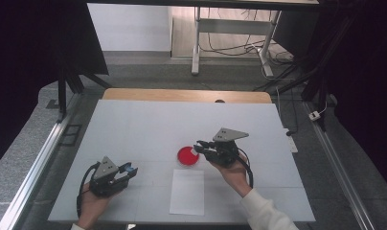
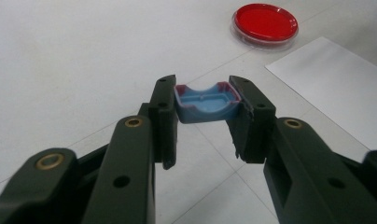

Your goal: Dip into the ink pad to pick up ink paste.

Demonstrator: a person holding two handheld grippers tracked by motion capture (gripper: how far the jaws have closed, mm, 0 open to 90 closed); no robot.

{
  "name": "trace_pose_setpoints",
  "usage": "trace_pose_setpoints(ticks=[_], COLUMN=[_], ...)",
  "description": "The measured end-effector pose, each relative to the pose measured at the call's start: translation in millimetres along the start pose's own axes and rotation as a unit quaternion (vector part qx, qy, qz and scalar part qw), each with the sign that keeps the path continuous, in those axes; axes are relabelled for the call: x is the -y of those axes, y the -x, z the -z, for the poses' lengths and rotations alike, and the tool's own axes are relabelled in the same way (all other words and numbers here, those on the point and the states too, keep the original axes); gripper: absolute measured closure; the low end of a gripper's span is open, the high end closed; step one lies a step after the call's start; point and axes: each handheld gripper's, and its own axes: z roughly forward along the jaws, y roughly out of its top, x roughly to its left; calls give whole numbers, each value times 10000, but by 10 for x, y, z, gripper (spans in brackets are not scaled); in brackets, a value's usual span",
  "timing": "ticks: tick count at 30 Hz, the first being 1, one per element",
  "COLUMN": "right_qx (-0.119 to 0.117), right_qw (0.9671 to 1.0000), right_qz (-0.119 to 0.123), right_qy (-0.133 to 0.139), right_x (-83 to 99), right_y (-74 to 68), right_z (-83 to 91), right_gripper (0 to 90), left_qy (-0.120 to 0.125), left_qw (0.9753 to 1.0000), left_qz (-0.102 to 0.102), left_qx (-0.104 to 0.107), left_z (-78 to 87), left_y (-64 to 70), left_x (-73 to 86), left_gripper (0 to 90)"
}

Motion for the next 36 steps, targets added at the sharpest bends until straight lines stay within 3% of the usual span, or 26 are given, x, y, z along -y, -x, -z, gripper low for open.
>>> trace_pose_setpoints(ticks=[10, 22, 36], right_qx=[-66, -58, -81], right_qw=[9994, 9954, 9925], right_qz=[25, 137, 333], right_qy=[-330, -948, -1172], right_x=[-99, -43, -50], right_y=[68, 148, 136], right_z=[-175, -443, -611], right_gripper=[748, 749, 749], left_qy=[-58, -81, -93], left_qw=[10000, 10000, 9999], left_qz=[-14, -7, -24], left_qx=[9, 49, 67], left_z=[-19, -35, -39], left_y=[-2, -4, -3], left_x=[-7, -2, -1], left_gripper=[642, 642, 642])
